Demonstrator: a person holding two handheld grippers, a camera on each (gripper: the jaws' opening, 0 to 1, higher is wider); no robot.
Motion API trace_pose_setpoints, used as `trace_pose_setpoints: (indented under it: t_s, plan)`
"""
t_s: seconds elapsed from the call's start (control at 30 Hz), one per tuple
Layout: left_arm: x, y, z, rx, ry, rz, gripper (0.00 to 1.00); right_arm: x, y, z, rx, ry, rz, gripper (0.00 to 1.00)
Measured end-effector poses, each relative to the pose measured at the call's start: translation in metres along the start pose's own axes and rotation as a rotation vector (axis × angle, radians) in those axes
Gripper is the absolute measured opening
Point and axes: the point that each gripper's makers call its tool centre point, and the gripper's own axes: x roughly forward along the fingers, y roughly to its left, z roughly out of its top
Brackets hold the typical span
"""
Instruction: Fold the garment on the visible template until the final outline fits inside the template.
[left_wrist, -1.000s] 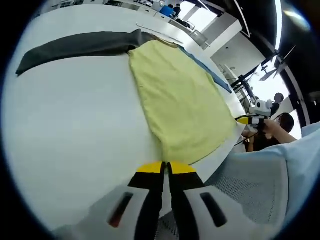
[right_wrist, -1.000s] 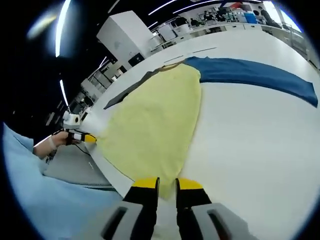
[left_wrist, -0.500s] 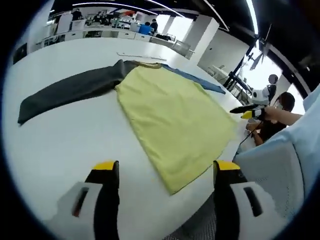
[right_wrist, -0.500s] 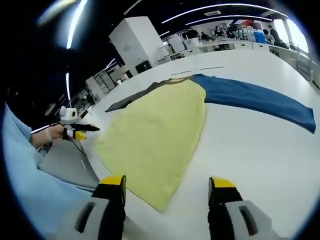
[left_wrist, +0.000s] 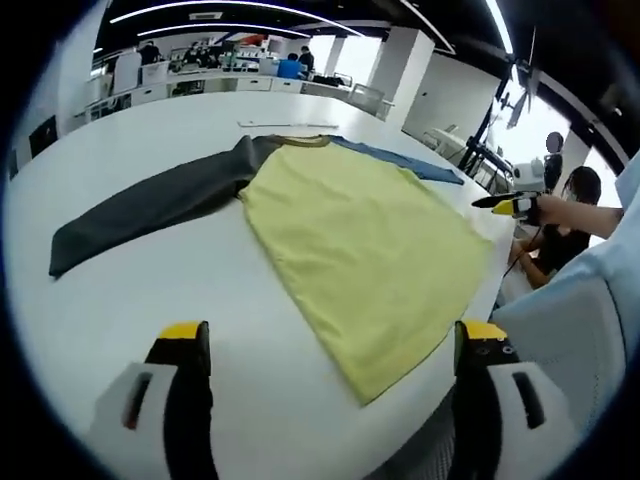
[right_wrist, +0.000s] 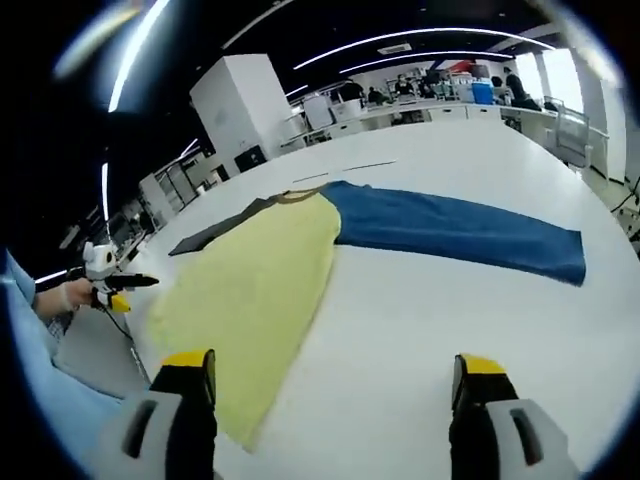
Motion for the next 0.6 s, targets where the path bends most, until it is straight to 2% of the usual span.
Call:
trace_pose_setpoints:
  t_s: [0.07, 0.13, 0.2, 0.27, 0.3, 0.37, 0.47, 0.6]
  plan:
    - [0.0, 0.001, 0.002, -0.007, -0.011, 0.009, 0.94, -0.003, -0.021, 0.015, -0.012, -0.033, -0.05, 0.99]
    - [0.001, 0.0, 0.002, -0.023, -0.013, 0.005, 0.92, -0.007, -0.043, 0.027, 0.022, -0.055, -0.1, 0.99]
    - [0.001, 0.0, 0.003, -0.039, -0.025, 0.007, 0.93, -0.011, -0.067, 0.04, 0.065, -0.092, -0.152, 0.98]
    - [0.001, 0.0, 0.003, -0.052, -0.028, 0.004, 0.92, -0.016, -0.086, 0.052, 0.071, -0.123, -0.192, 0.97]
    - [0.001, -0.001, 0.004, -0.053, -0.033, 0.006, 0.91, -0.019, -0.091, 0.051, 0.082, -0.112, -0.216, 0.96]
    - [0.001, -0.001, 0.004, -0.057, -0.038, 0.01, 0.89, -0.023, -0.102, 0.057, 0.107, -0.138, -0.239, 0.94]
    - [-0.002, -0.002, 0.003, -0.08, -0.045, 0.01, 0.86, -0.027, -0.118, 0.054, 0.172, -0.124, -0.282, 0.91]
    - [-0.009, -0.002, 0.005, -0.102, -0.073, 0.025, 0.87, -0.03, -0.132, 0.053, 0.168, -0.118, -0.324, 0.89]
